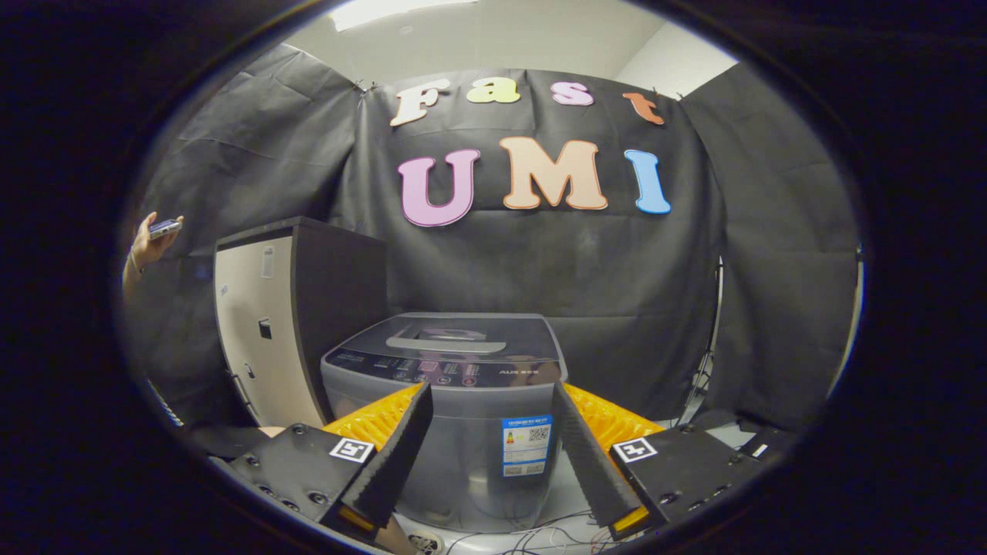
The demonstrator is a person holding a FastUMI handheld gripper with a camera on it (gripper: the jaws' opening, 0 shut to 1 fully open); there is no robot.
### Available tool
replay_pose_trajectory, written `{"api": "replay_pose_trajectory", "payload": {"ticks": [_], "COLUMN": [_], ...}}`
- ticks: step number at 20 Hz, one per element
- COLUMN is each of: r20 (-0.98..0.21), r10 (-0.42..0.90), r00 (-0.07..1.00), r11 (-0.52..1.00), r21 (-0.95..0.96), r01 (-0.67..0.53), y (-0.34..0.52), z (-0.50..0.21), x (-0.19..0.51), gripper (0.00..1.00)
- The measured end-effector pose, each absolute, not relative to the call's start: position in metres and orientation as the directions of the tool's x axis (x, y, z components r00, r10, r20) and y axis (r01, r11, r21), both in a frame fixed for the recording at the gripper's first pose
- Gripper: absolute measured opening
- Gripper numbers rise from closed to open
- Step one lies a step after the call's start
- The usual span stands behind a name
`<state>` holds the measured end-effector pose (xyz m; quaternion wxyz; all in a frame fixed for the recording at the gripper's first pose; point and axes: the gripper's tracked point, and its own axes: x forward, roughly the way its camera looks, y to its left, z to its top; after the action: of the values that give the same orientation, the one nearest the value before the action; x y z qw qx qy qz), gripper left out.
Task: Put the clothes into the washing machine and then close the washing machine lid.
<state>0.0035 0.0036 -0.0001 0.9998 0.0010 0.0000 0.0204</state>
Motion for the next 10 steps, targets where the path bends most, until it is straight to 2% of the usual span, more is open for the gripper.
{"api": "replay_pose_trajectory", "payload": {"ticks": [10], "r20": [-0.002], "r10": [0.047], "r00": [0.999], "r11": [0.999], "r21": [0.003], "r01": [-0.047], "y": [0.0032], "z": [0.0001], "x": [0.0025], "gripper": [0.97]}}
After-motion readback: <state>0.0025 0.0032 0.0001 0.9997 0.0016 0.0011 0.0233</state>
